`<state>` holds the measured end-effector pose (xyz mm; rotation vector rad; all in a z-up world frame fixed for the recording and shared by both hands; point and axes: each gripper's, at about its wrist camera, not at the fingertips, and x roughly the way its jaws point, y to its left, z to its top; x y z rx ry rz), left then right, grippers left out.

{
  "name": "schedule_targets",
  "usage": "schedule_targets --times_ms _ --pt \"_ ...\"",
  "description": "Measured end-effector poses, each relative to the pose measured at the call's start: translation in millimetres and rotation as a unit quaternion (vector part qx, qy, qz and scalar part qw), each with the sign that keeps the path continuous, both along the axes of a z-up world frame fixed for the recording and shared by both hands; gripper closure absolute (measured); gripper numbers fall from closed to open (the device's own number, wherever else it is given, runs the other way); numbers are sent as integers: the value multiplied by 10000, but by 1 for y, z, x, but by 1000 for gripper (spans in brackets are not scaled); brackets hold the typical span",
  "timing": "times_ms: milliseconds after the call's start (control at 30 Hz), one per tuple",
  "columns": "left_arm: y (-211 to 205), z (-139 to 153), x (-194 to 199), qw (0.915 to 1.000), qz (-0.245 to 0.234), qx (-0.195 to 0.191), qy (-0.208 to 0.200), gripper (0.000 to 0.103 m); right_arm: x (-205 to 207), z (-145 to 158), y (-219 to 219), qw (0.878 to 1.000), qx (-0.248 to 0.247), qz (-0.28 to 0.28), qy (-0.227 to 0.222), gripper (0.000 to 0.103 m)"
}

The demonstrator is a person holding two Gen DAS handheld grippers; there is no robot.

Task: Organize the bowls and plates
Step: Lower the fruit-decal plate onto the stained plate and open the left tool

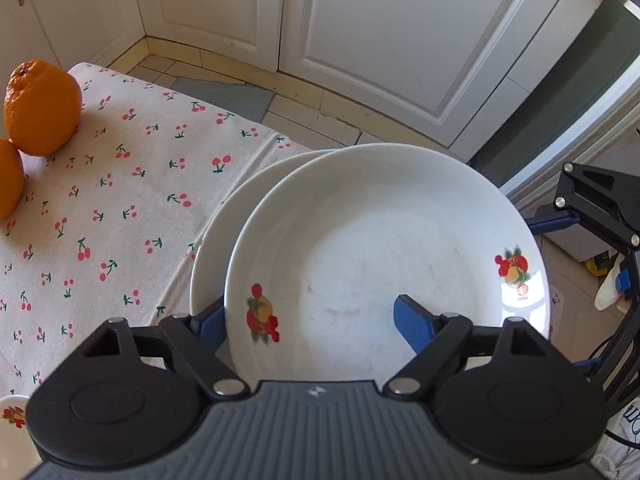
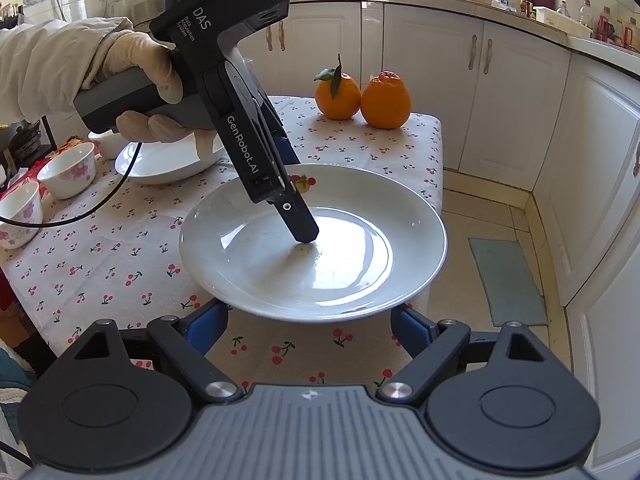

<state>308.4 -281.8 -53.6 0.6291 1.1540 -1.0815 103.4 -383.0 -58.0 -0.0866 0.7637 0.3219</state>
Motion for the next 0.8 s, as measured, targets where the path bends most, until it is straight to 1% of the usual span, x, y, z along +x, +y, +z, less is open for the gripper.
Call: schedule_targets --times_ms 200,600,800 --pt "-9 0 3 9999 -57 118 -107 16 -2 0 -1 10000 45 -33 -30 11" --pt "-1 11 5 9995 77 -86 -279 16 -1 1 1 9999 95 -25 -57 11" --pt "4 16 3 9986 178 -100 -490 14 0 -1 4 10000 69 -47 -39 11"
